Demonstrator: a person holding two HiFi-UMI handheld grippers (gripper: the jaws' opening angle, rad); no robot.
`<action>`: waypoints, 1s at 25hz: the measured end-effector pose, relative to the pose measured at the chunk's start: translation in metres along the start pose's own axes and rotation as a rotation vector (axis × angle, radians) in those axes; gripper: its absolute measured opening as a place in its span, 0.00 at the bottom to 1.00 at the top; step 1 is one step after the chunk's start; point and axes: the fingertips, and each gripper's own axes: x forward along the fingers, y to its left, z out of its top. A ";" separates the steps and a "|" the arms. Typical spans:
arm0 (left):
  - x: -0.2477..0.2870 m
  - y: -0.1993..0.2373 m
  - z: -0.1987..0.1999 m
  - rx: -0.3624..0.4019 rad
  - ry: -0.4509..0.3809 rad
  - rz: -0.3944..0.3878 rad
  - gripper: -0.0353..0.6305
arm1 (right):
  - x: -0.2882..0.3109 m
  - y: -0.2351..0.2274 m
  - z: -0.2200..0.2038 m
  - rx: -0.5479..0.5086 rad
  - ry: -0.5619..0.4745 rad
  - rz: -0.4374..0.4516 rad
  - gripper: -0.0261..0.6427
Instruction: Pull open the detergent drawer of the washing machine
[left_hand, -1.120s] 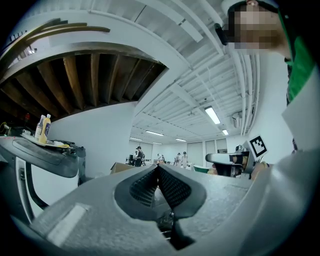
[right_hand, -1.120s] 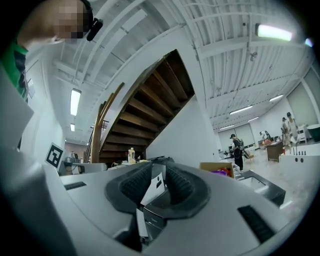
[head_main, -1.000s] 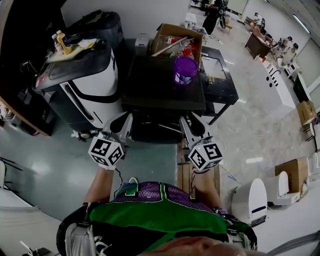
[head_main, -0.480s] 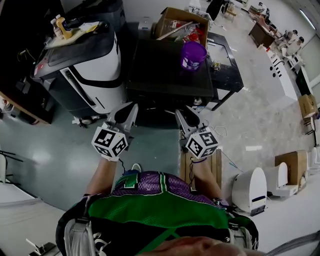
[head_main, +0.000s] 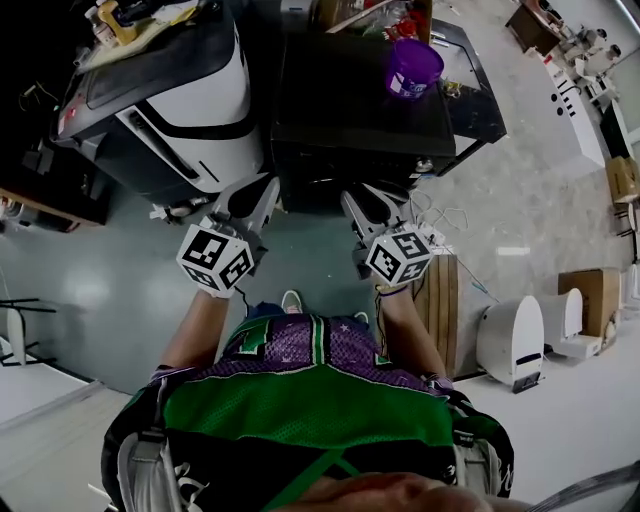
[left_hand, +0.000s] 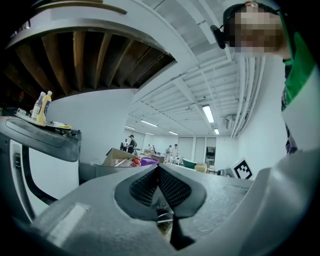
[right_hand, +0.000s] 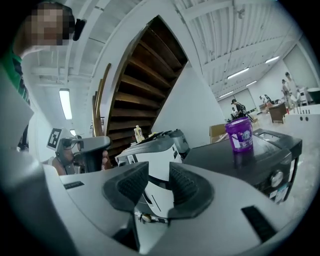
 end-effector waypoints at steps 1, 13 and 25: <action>-0.001 0.003 -0.001 0.004 0.007 -0.010 0.08 | 0.006 0.001 -0.006 0.011 0.003 0.000 0.21; -0.005 0.047 -0.019 -0.017 0.027 -0.019 0.08 | 0.064 -0.017 -0.056 0.132 -0.002 0.008 0.21; 0.017 0.066 -0.031 -0.035 0.050 0.057 0.08 | 0.132 -0.071 -0.143 0.311 0.142 0.039 0.21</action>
